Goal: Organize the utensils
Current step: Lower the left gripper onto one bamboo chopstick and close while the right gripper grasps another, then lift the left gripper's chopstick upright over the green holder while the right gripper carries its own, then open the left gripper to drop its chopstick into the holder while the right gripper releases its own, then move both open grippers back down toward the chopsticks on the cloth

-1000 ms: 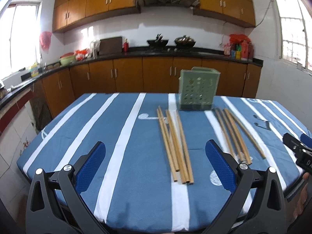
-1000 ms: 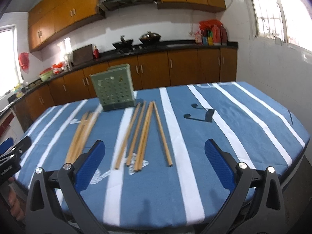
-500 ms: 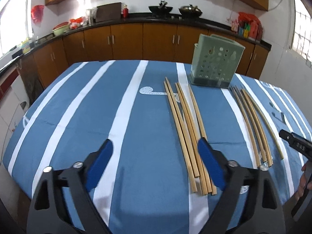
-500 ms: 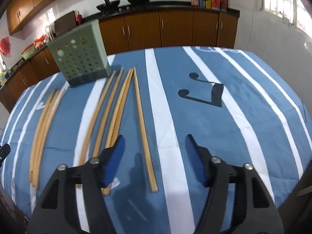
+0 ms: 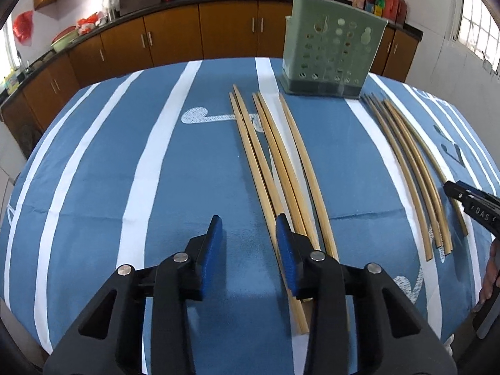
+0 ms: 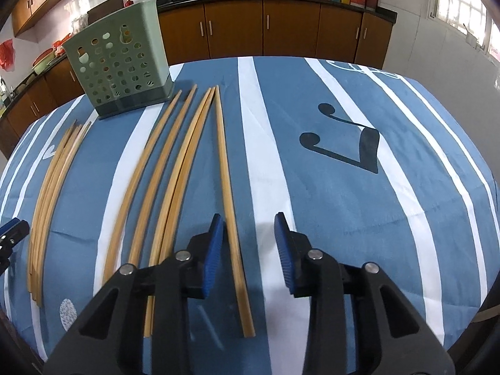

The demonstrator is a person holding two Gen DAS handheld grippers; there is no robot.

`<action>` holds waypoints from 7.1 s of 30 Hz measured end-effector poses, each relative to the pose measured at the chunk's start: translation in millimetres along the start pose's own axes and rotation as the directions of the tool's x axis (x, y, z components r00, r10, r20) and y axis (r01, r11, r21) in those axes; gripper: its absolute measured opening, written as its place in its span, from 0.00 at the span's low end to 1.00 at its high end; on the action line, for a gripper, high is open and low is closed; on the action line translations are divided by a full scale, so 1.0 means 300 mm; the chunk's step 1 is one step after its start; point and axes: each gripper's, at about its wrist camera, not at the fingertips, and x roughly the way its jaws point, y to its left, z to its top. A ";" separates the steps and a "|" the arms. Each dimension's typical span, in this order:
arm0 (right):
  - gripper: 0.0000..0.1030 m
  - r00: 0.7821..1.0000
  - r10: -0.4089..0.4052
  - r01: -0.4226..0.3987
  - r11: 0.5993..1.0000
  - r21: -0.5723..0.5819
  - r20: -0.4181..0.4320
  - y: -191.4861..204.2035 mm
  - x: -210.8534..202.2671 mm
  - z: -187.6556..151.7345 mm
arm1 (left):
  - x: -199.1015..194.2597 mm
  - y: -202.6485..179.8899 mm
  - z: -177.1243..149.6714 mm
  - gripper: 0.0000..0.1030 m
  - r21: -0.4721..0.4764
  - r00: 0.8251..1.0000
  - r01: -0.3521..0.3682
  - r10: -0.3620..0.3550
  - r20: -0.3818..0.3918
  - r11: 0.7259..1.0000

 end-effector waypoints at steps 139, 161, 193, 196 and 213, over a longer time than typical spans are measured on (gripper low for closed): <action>0.07 0.838 0.110 -0.147 0.989 0.026 0.534 -0.143 -0.521 0.368 | -0.468 0.174 0.435 0.07 -0.086 0.860 0.032 0.016 0.510 0.996; 0.07 0.746 0.284 -0.267 0.956 -0.121 0.602 0.121 -0.546 0.673 | -0.447 -0.076 0.677 0.07 0.011 0.814 0.175 -0.151 0.561 0.985; 0.45 0.774 0.228 -0.245 0.968 -0.053 0.590 0.016 -0.545 0.482 | -0.434 0.034 0.590 0.45 -0.078 0.845 0.147 -0.085 0.529 0.986; 0.45 0.799 0.208 -0.233 0.972 -0.028 0.565 -0.025 -0.530 0.415 | -0.439 0.065 0.518 0.45 -0.092 0.857 0.127 -0.062 0.512 0.988; 0.18 0.974 0.213 -0.211 0.977 -0.024 0.081 0.078 -0.084 0.008 | -0.133 0.080 0.085 0.45 -0.100 0.977 0.035 -0.013 0.211 0.994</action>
